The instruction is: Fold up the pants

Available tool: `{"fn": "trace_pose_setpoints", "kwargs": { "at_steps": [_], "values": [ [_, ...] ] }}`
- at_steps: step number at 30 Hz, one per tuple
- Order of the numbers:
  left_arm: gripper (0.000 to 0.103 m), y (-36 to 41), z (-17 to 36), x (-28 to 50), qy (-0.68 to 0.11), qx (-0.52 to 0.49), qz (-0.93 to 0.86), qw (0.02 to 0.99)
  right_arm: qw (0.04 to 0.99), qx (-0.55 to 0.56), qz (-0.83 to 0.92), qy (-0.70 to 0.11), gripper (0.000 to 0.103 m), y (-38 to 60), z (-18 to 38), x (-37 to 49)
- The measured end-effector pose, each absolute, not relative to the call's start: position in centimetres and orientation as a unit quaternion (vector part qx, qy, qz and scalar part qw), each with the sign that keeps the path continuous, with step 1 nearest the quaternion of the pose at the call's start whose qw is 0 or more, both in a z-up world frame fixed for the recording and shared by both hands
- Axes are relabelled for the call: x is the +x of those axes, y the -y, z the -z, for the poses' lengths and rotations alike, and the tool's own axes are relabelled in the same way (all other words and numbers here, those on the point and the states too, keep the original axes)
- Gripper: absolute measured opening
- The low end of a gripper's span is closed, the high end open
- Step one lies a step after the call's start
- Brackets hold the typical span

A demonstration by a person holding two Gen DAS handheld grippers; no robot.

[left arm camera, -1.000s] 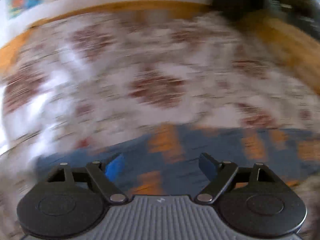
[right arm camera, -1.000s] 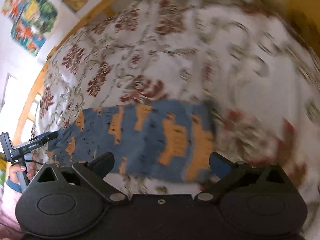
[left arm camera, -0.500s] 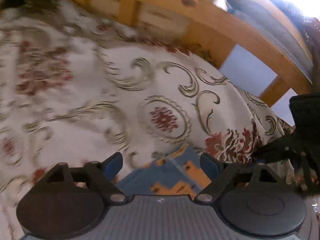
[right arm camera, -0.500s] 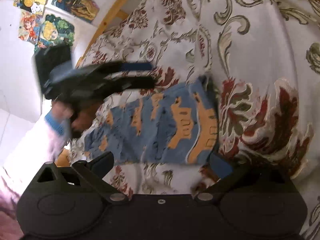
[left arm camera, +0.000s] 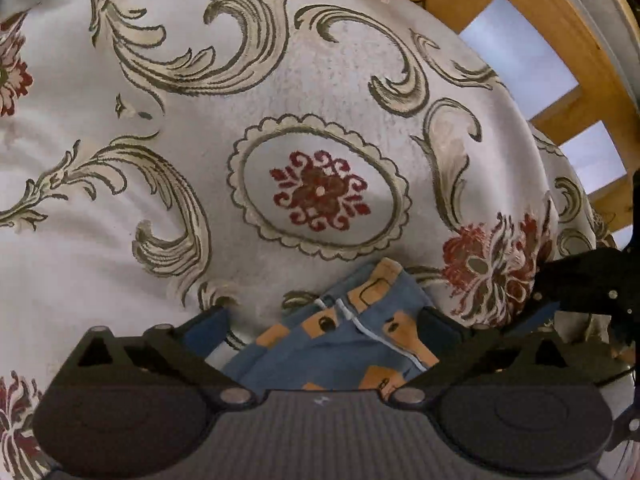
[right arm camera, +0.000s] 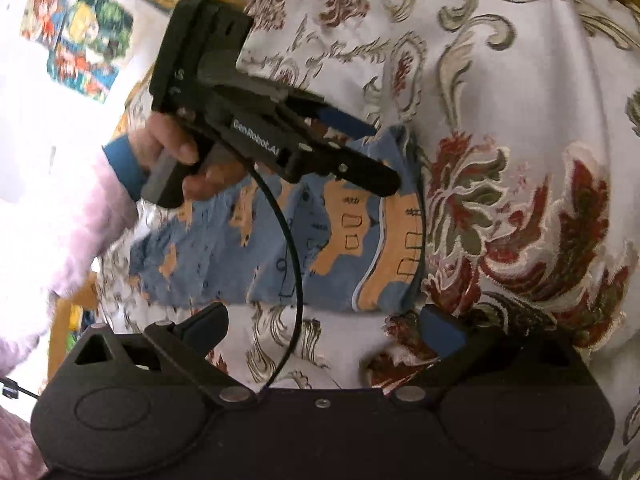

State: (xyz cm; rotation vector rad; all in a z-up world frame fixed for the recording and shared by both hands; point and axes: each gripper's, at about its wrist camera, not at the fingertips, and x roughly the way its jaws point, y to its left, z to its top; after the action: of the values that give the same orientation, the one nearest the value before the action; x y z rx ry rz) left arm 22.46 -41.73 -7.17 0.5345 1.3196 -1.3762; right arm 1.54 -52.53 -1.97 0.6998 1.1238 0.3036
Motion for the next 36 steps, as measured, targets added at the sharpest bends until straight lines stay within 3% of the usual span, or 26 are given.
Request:
{"fn": "trace_pose_setpoints", "kwargs": {
  "at_steps": [3,6,8,11,14,22,30,36],
  "values": [
    [0.09,41.4,7.1,21.5,-0.529,0.253,0.587,0.558,0.781,0.334,-0.136,-0.509,0.102,52.9,2.0,1.3],
    [0.066,40.0,6.4,21.3,-0.521,0.241,0.589,0.569,0.783,0.339,-0.128,-0.506,0.101,52.9,2.0,1.2],
    [0.045,38.9,5.9,21.3,-0.519,0.226,0.587,0.579,0.784,0.339,-0.121,-0.506,0.101,52.8,2.0,1.3],
    [0.028,37.0,4.6,20.1,-0.468,0.243,0.593,0.608,0.786,0.33,-0.108,-0.512,0.1,52.6,1.8,1.4],
    [0.024,33.9,3.5,16.7,-0.367,0.281,0.611,0.643,0.79,0.309,-0.105,-0.519,0.1,51.9,1.6,1.5],
    [0.014,28.6,1.5,12.4,-0.231,0.269,0.65,0.672,0.797,0.256,-0.129,-0.532,0.099,51.1,1.5,2.4],
    [0.014,27.0,0.5,8.7,-0.128,0.339,0.662,0.656,0.823,0.11,-0.179,-0.528,0.088,49.9,0.7,5.1],
    [0.014,26.4,0.2,7.7,-0.099,0.359,0.659,0.653,0.811,0.112,-0.235,-0.524,0.072,50.6,2.8,7.8]
  ]
}}
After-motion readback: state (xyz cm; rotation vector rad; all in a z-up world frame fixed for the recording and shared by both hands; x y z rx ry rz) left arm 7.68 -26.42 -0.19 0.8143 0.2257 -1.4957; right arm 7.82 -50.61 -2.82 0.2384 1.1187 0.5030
